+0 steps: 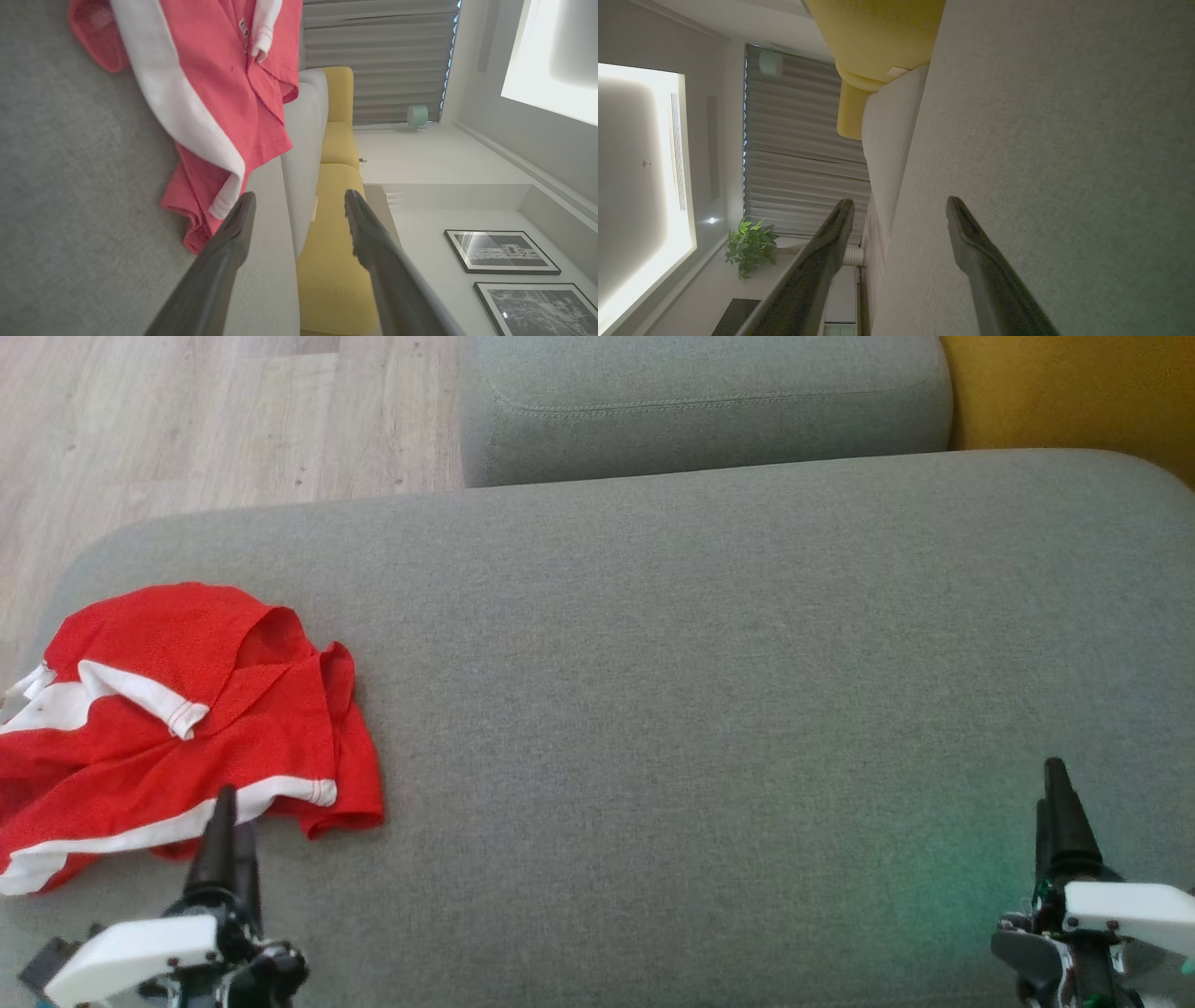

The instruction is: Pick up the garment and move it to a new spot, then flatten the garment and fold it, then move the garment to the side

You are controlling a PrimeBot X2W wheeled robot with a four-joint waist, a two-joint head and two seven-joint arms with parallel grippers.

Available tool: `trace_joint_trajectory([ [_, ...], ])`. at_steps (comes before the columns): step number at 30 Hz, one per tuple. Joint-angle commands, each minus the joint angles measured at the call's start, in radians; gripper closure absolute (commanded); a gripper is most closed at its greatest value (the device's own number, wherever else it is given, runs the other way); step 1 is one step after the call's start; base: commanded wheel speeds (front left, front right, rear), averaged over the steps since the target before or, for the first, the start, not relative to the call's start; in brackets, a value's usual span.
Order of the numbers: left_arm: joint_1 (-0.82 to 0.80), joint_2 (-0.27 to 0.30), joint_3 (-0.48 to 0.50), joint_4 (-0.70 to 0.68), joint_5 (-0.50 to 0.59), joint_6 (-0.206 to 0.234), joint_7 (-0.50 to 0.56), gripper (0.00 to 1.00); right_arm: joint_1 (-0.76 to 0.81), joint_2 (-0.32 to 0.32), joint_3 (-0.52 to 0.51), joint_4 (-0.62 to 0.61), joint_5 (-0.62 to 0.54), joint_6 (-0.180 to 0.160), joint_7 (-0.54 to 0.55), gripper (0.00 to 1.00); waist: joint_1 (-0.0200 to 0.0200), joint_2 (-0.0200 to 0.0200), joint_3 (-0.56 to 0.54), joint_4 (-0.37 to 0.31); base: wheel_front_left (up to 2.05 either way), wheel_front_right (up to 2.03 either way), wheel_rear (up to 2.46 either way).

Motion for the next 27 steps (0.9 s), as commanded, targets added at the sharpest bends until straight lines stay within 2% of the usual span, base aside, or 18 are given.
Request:
trace_joint_trajectory([
  [1,-0.048,0.011,0.022,-0.048,0.021,0.001,-0.012,0.00,-0.055,-0.005,0.006,-0.049,-0.040,0.000,-0.012,0.00,0.0000,0.0000,0.000,0.001,0.00,0.00,0.00],
  [10,-0.054,0.012,0.018,-0.163,0.174,0.035,-0.042,0.00,-0.067,-0.005,0.042,-0.134,-0.278,0.000,-0.042,0.00,0.0000,0.0000,0.001,0.003,0.00,0.00,0.00],
  [16,-0.045,0.012,-0.027,-0.216,0.290,0.056,-0.059,0.00,-0.070,-0.008,0.092,-0.164,-0.433,0.000,-0.059,0.00,0.0000,0.0000,0.002,0.003,0.00,0.00,0.00],
  [27,-0.042,0.014,-0.110,-0.274,0.523,0.096,-0.088,0.00,-0.057,-0.007,0.130,-0.188,-0.617,0.000,-0.089,0.00,0.0000,0.0000,0.002,0.002,0.00,0.00,0.00],
])
